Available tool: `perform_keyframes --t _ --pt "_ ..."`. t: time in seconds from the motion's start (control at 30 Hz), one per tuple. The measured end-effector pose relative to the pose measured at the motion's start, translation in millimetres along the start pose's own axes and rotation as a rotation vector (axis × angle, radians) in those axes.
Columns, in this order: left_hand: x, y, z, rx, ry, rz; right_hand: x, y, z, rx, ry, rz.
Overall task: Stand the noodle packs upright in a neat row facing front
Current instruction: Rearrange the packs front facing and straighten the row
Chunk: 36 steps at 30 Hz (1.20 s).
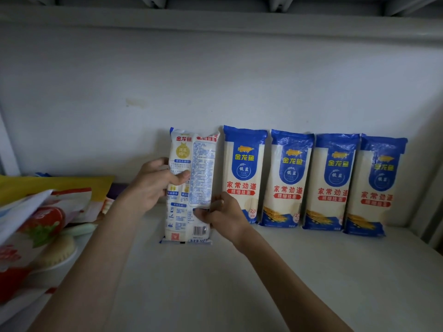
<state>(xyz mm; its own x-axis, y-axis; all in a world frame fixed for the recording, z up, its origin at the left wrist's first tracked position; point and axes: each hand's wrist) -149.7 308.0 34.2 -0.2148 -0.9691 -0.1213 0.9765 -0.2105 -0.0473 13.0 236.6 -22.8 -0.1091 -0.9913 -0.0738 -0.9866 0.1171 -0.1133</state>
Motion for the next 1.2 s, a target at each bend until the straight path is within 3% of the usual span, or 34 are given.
perform_keyframes --t 0.3,0.47,0.67,0.8,0.93,1.03,1.07,1.13,1.2 --pt "7.4 19.4 16.7 0.155 0.139 0.040 0.8 -10.9 -17.2 -0.157 -0.075 0.030" --pt "10.9 38.9 28.3 0.332 0.146 -0.201 -4.2 -27.4 -20.0 -0.555 -0.038 0.036" --pt "11.5 59.0 18.4 0.338 0.144 -0.259 6.4 -38.0 -13.6 -0.842 0.155 -0.142" --pt "11.8 55.2 19.1 0.480 0.091 -0.435 16.9 -36.2 -14.6 -0.842 0.257 -0.353" --pt "14.4 49.7 21.4 0.461 0.081 -0.514 19.3 -23.9 -4.8 -0.814 0.126 -0.665" --pt "20.9 51.8 27.9 0.449 0.155 -0.436 41.9 -20.2 -21.4 -0.821 0.059 -0.718" --pt "22.9 52.3 30.9 0.444 0.178 -0.401 47.2 -20.0 -28.5 -0.848 0.133 -0.688" --pt "24.2 53.3 35.3 0.432 0.197 -0.336 48.9 -30.9 -32.8 -0.749 0.189 -0.372" --pt "25.0 53.6 37.9 0.412 0.188 -0.272 40.5 -42.4 -31.3 -0.584 0.165 -0.329"
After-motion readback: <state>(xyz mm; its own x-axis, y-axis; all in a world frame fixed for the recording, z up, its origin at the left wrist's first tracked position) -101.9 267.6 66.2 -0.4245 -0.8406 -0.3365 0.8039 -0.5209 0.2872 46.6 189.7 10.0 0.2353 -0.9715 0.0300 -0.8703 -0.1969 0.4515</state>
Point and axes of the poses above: each hand's wrist, its own x-axis away from the middle knuckle, its own y-axis out of the palm, z = x × y, and after that the axes turned 4 degrees about -x, right-handed
